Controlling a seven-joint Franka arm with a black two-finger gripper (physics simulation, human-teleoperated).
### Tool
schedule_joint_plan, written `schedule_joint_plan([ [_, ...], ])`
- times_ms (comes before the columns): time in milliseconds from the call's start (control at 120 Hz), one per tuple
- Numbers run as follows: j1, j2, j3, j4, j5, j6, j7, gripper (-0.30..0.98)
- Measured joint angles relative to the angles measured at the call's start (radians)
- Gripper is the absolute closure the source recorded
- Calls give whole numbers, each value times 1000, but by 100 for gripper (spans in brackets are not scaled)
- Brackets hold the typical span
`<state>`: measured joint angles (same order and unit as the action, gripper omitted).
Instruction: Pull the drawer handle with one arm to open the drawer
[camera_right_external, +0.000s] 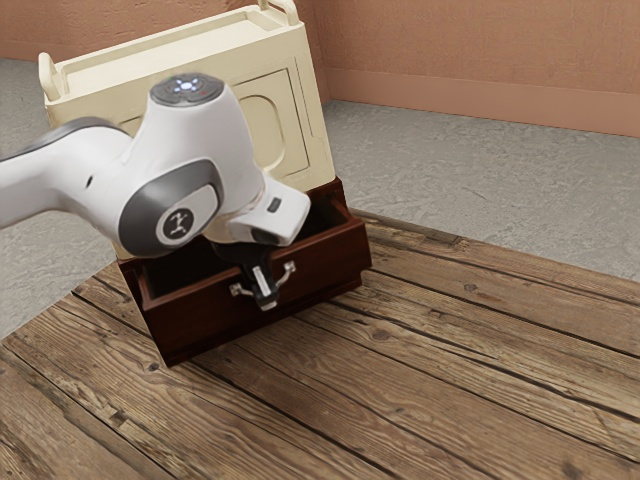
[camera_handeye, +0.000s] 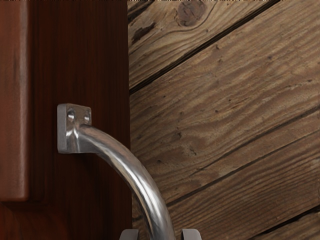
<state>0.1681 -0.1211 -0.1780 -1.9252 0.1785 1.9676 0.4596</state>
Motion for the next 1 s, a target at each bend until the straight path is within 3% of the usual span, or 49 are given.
schedule_joint_plan([
  [1000,0,-76,-112,-70,-32,3,-52,65],
])
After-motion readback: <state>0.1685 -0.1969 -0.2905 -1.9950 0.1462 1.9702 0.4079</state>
